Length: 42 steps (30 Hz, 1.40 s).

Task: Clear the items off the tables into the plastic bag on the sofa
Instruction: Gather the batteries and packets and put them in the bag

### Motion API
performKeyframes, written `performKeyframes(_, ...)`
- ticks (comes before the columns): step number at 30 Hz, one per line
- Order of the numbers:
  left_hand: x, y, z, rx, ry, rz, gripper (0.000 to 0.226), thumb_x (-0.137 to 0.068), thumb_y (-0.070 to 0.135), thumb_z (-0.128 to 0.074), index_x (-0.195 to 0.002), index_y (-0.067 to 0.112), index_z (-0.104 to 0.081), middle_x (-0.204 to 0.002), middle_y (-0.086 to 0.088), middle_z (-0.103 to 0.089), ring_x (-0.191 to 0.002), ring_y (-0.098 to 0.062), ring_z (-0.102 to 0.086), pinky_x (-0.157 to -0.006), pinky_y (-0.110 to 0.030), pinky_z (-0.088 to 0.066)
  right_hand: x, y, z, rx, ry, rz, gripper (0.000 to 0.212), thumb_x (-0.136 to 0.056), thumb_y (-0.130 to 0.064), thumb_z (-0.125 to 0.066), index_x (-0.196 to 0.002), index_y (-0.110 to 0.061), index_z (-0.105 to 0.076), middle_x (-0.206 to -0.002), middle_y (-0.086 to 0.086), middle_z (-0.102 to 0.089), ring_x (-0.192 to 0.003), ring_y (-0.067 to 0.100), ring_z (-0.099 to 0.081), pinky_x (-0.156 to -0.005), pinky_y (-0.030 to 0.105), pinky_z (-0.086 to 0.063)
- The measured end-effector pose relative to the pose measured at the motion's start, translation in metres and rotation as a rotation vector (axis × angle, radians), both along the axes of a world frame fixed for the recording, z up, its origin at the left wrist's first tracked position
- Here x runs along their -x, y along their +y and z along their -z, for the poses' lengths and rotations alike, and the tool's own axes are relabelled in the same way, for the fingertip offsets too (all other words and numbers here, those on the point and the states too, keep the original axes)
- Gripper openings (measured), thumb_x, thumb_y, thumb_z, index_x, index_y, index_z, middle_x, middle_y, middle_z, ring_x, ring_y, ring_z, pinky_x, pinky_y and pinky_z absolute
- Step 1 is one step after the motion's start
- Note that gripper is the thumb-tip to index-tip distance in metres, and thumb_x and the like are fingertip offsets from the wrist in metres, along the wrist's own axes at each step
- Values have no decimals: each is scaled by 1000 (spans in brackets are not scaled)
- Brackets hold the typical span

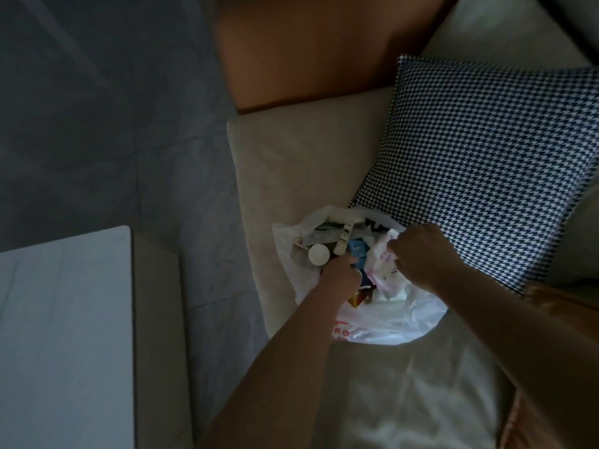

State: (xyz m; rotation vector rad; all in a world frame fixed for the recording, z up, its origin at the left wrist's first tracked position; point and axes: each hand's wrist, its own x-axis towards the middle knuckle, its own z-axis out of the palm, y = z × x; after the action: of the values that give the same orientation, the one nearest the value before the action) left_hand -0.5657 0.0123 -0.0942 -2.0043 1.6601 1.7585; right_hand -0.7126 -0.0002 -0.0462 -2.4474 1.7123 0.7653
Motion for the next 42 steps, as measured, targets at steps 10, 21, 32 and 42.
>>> performKeyframes(10,-82,26,-16,36,-39,-65,36,-97,17,-47,-132,10,-51,-134,-10,-53,-123,-25,-51,-98,-29,-41,-73,2,-3,-60,-66,-69,26,-95,-22,-43,-113,-18,-60,-111,4,-64,-104,19,-59,-91,32,-44)
performKeyframes(21,-229,105,-20,89,-203,-314,34,-90,17,-55,-124,15,-59,-127,-9,-61,-120,-25,-56,-102,-29,-42,-234,61,8,-304,-216,-171,29,-96,-27,-40,-119,-14,-52,-122,8,-55,-113,25,-54,-88,33,-42)
performKeyframes(32,-379,258,-16,-24,-336,-532,35,-92,28,-49,-126,26,-55,-132,-1,-58,-124,-21,-53,-102,-34,-45,-410,157,24,-336,-281,-469,32,-94,-34,-46,-122,-22,-57,-124,0,-60,-117,21,-56,-94,31,-45)
performKeyframes(42,-476,427,18,-181,-371,-859,32,-92,29,-49,-124,27,-56,-131,0,-58,-119,-20,-56,-99,-33,-47,-537,267,58,-414,-264,-792,33,-92,-38,-47,-121,-22,-54,-115,-3,-63,-106,19,-61,-87,31,-48)
